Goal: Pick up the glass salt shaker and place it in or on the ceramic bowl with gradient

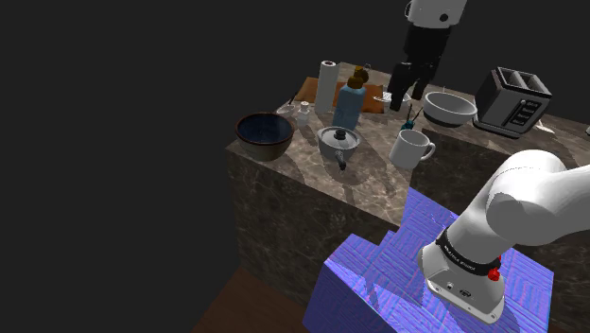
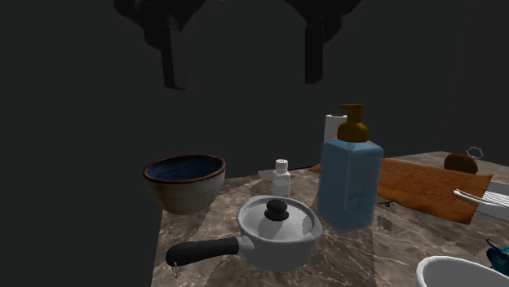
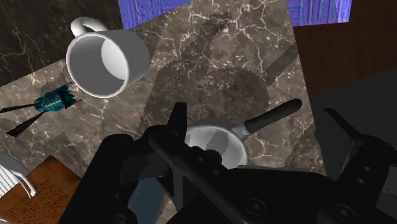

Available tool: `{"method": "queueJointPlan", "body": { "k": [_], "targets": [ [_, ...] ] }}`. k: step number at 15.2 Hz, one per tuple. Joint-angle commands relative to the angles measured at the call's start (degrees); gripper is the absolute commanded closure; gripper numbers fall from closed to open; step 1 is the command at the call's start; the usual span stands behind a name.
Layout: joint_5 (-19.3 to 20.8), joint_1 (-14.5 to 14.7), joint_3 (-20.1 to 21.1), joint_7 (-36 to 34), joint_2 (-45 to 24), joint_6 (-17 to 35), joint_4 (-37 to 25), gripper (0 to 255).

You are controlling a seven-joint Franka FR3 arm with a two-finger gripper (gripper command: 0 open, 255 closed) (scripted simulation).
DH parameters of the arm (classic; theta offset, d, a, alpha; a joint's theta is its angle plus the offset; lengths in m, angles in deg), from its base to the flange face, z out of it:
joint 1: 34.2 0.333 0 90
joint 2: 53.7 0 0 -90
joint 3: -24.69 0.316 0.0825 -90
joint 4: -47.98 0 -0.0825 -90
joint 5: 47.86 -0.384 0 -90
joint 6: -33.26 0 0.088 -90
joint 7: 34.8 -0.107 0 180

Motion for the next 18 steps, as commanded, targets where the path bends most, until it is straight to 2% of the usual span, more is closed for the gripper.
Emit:
{"method": "queueJointPlan", "body": {
  "k": [1, 9, 18],
  "targets": [
    [0.0, 0.0, 0.0, 0.0, 0.0, 0.0, 0.0, 0],
    [3.7, -0.2, -4.0, 7.7, -12.8, 15.5, -0.3, 0],
    [5.1, 0.0, -7.4, 15.8, -30.5, 29.9, -7.1, 0]
  ]
}}
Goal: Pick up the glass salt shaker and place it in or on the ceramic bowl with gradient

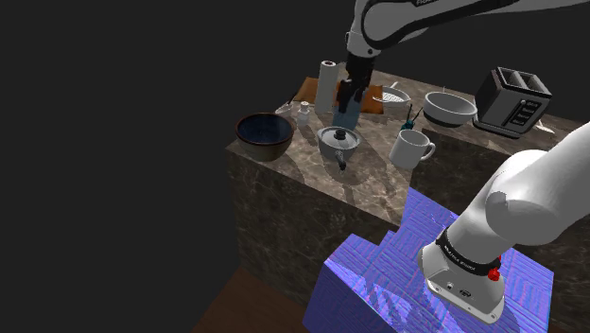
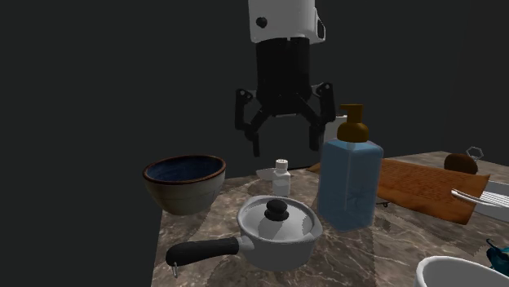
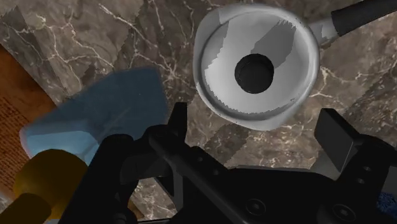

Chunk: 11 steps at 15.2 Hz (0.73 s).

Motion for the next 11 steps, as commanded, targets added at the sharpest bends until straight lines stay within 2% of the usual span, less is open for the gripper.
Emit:
{"method": "queueJointPlan", "body": {
  "k": [1, 11],
  "targets": [
    [0.0, 0.1, -0.6, 1.9, -4.0, 2.9, -2.0, 0],
    [-2.5, -0.4, -1.7, 11.1, -24.9, 12.0, -17.6, 0]
  ]
}}
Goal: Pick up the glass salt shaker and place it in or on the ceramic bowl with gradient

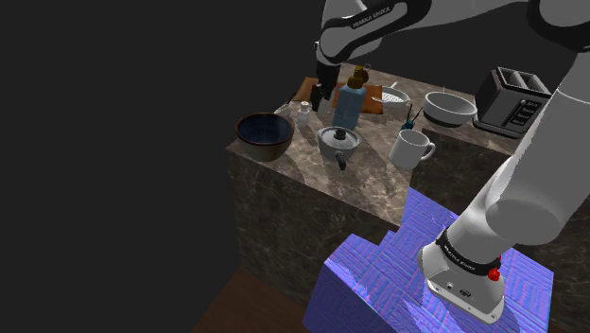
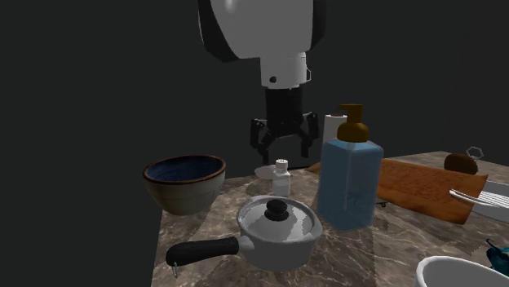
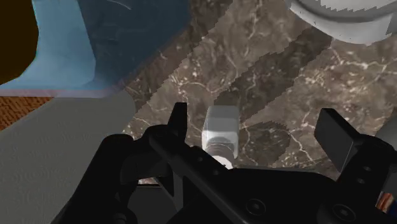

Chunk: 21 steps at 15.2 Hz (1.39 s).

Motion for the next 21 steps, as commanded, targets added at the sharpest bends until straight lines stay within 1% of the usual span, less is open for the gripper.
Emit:
{"method": "queueJointPlan", "body": {
  "k": [1, 4, 5, 12, 20, 21],
  "targets": [
    [-0.6, -0.2, 0.1, 1.7, -4.2, 1.3, -3.6, 0],
    [-1.6, -0.7, 0.5, 4.3, -10.6, 2.4, -10.1, 0],
    [-1.6, -0.8, 0.6, 4.3, -10.7, 2.4, -10.2, 0],
    [-2.0, -1.2, 0.7, 4.5, -14.3, 6.9, -9.3, 0],
    [-1.9, -1.2, 0.7, 4.5, -14.3, 6.9, -9.3, 0],
    [-1.9, -1.2, 0.7, 4.5, -14.3, 6.9, -9.3, 255]
  ]
}}
